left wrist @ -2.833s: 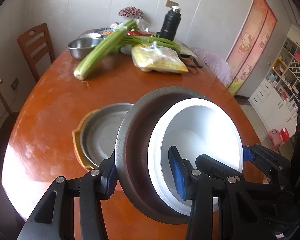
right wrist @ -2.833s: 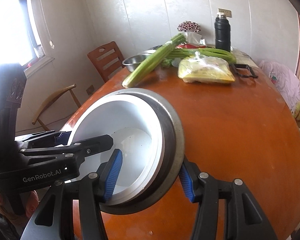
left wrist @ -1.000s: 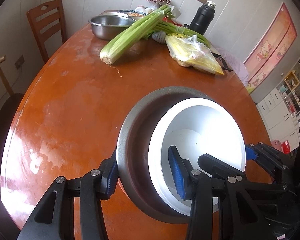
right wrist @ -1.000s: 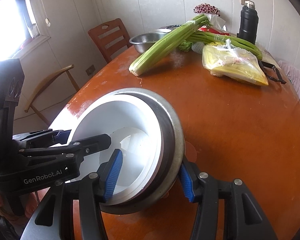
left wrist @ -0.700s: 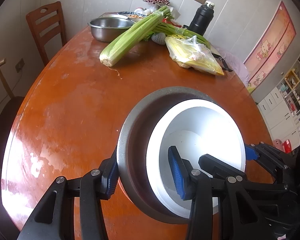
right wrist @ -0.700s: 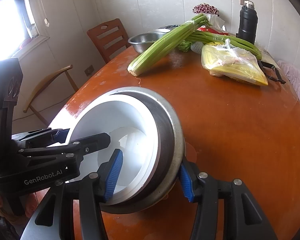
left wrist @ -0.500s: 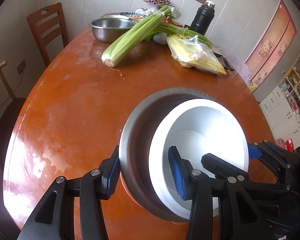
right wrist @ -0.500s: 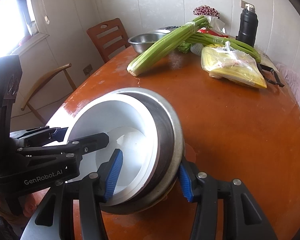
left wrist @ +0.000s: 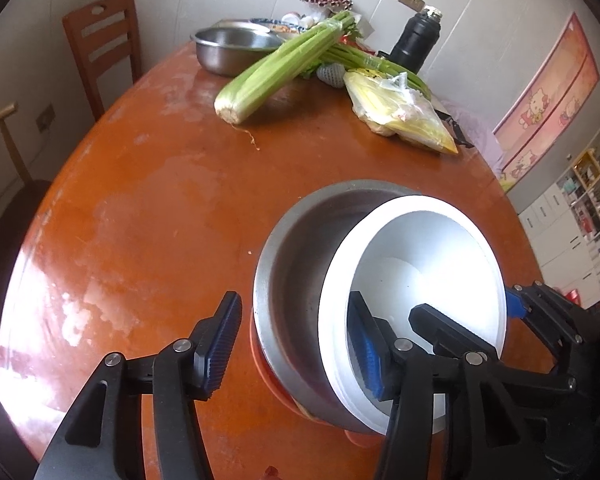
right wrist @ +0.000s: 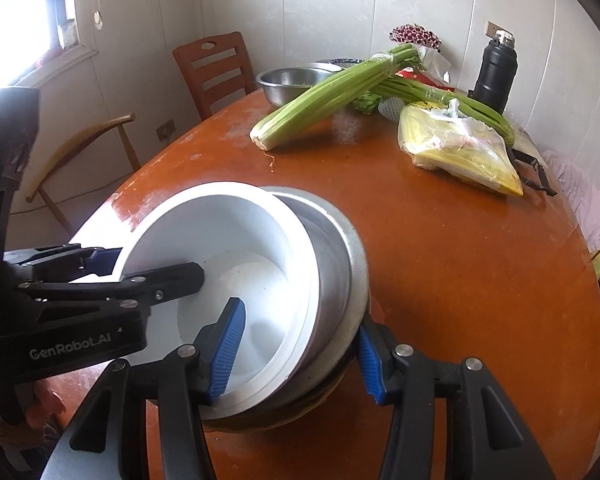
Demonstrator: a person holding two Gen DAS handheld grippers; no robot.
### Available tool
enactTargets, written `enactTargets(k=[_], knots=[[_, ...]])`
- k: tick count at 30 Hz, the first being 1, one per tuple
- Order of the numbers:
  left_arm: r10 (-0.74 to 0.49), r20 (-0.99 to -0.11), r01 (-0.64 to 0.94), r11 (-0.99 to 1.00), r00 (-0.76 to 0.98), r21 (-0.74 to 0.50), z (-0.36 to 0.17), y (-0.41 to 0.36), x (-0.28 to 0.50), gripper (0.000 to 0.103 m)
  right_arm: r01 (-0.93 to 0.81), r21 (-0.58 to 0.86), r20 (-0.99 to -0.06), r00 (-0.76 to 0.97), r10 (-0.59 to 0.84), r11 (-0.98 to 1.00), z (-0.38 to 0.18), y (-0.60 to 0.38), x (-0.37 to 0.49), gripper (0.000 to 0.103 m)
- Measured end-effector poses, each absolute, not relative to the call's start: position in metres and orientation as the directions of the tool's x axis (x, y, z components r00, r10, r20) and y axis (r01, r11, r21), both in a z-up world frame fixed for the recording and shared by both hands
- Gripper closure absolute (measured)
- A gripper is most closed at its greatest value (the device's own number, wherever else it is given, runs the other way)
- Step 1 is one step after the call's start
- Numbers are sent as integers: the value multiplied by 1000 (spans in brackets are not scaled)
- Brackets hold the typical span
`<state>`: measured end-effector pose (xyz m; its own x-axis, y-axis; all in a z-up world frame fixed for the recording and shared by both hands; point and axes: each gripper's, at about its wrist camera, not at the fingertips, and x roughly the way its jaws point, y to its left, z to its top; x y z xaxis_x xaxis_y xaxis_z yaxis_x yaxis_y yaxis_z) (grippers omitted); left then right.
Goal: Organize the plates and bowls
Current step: 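Carry the steel bowl stack with the left tool over the silver pan, then lower the steel bowl stack onto the silver pan and open the left tool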
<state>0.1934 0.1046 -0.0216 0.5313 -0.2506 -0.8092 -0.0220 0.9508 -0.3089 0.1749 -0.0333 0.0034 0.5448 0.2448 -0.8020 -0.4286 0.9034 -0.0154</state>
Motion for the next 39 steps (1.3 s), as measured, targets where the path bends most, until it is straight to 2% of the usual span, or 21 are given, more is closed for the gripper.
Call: enactTargets(k=[5, 39], knots=[[-296, -811, 0, 939, 504, -343, -25, 98, 199, 47, -427, -43, -798, 559, 226, 903, 4, -33, 174, 51], [-303, -812, 116, 952, 500, -283, -14, 24, 208, 47, -337, -51, -801, 576, 163, 940, 5, -98, 177, 49]])
